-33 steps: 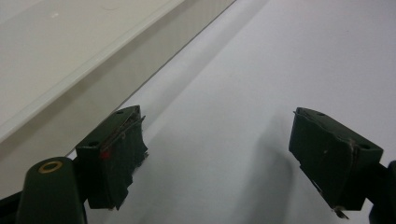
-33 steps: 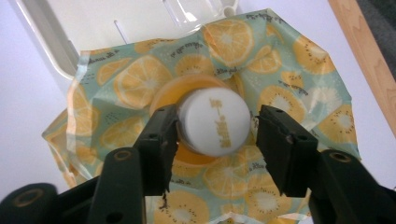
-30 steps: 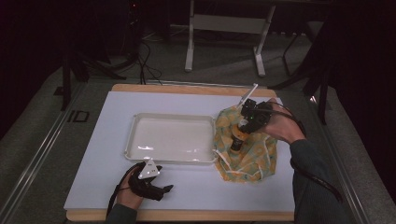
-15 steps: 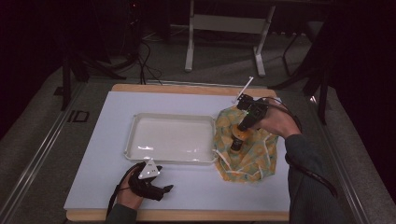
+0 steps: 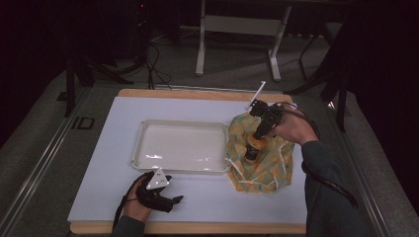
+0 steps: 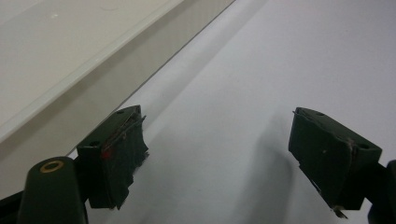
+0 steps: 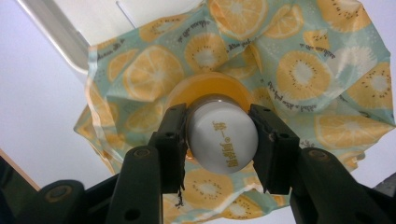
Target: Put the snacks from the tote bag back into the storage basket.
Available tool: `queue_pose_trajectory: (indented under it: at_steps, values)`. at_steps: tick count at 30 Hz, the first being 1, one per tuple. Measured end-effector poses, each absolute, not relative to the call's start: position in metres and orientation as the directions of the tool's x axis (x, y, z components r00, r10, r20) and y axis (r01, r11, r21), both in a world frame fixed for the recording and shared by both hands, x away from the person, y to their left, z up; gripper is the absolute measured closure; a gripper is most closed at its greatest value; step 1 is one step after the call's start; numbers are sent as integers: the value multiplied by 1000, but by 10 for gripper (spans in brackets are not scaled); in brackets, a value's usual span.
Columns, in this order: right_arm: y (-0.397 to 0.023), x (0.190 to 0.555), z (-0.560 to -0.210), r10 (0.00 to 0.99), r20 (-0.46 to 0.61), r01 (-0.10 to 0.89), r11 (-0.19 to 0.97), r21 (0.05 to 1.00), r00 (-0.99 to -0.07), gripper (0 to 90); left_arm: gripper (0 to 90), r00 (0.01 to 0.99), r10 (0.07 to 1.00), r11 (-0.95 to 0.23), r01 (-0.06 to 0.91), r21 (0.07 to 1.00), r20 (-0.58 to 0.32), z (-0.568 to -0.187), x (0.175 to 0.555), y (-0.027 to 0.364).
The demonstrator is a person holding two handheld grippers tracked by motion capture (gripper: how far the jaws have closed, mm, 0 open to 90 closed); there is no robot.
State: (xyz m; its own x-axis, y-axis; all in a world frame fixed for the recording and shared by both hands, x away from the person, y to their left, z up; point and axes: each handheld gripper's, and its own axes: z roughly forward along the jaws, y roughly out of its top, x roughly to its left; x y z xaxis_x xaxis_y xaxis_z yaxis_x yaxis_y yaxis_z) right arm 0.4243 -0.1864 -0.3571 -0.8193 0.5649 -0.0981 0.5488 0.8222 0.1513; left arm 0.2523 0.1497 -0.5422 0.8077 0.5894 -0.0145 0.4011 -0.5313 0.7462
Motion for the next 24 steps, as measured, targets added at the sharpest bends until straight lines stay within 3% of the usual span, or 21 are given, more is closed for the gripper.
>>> queue_pose_trajectory:
  at_steps: [24]
  values:
    - [-196,415,-340,510,-118,484,853,194,-852,586,186,808,589,-531,397,749,-11,-542,252,150]
